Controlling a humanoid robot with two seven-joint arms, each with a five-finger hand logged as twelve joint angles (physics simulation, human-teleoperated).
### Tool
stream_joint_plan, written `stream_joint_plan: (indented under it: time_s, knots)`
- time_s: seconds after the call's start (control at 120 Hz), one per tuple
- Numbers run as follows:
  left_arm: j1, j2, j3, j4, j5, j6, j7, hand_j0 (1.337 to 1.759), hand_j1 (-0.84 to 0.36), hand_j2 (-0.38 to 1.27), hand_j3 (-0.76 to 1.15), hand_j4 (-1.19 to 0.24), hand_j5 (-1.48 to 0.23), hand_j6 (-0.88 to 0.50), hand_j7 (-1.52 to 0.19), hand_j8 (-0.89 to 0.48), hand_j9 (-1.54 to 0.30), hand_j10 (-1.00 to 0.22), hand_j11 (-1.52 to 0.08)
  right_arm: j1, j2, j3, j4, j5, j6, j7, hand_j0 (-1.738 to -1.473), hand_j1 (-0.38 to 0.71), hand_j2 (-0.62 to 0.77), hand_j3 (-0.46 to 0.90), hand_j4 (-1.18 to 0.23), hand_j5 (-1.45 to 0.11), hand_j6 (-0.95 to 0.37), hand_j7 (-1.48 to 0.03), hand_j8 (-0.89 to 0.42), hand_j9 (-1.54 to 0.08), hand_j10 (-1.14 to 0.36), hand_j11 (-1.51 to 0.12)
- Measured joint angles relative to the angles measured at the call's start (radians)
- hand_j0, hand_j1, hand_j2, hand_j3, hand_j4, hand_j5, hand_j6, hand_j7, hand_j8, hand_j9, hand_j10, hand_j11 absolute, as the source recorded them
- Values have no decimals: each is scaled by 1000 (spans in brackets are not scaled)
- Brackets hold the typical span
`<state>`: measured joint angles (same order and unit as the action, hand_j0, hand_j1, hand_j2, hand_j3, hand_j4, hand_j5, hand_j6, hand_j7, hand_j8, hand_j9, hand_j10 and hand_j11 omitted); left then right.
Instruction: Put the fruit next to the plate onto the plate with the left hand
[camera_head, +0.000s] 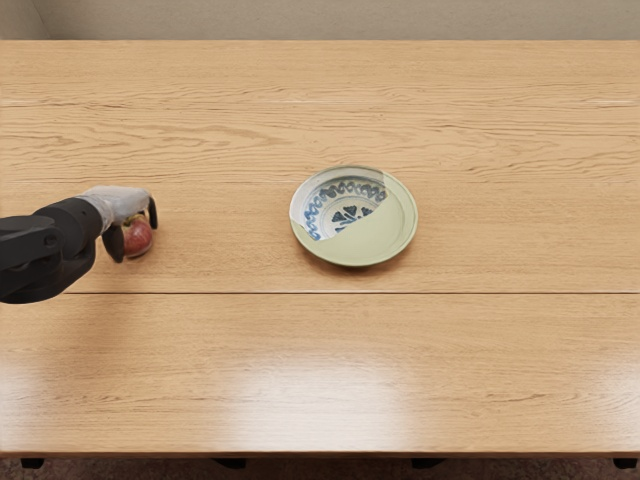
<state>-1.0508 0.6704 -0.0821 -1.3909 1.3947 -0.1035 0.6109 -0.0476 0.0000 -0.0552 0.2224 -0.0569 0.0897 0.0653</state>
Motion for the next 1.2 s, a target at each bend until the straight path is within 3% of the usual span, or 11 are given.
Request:
stream_joint_plan:
  time_s: [0.083,0.2,0.508,0.642,0.825,1.2]
  knots:
    - [2,0,0,4,-2,-1,0,1652,-282,255,0,-479,-741,-325,-743,-314,-743,-533,-743,0,0,0,0,0,0,0,-1658,-331,-3,0,-15,-20,-15,-20,-15,-20,-15,-20]
    - [0,0,0,6,-7,-1,0,1650,-345,334,0,-395,-824,-246,-824,-235,-823,-464,-827,0,0,0,0,0,0,0,-1658,-331,-3,0,-15,-20,-15,-20,-15,-20,-15,-20]
    - [-31,-42,-7,7,-32,-5,-1,1645,-369,313,0,-332,-916,-179,-884,-174,-892,-429,-912,0,0,0,0,0,0,0,-1658,-331,-3,0,-15,-20,-15,-20,-15,-20,-15,-20]
    - [-80,-65,-8,7,-34,-10,-1,1645,-366,315,0,-343,-912,-178,-883,-185,-894,-437,-915,0,0,0,0,0,0,0,-1658,-331,-3,0,-15,-20,-15,-20,-15,-20,-15,-20]
    - [-164,-169,-7,5,-48,-16,-1,1646,-329,279,0,-381,-891,-210,-877,-208,-894,-466,-909,0,0,0,0,0,0,0,-1658,-331,-3,0,-15,-20,-15,-20,-15,-20,-15,-20]
    - [-235,-397,-61,43,-58,-2,-1,1649,-276,219,0,-423,-877,-248,-874,-240,-893,-505,-899,-1,0,-1,0,0,0,0,-1658,-331,-3,0,-15,-19,-15,-20,-15,-20,-15,-20]
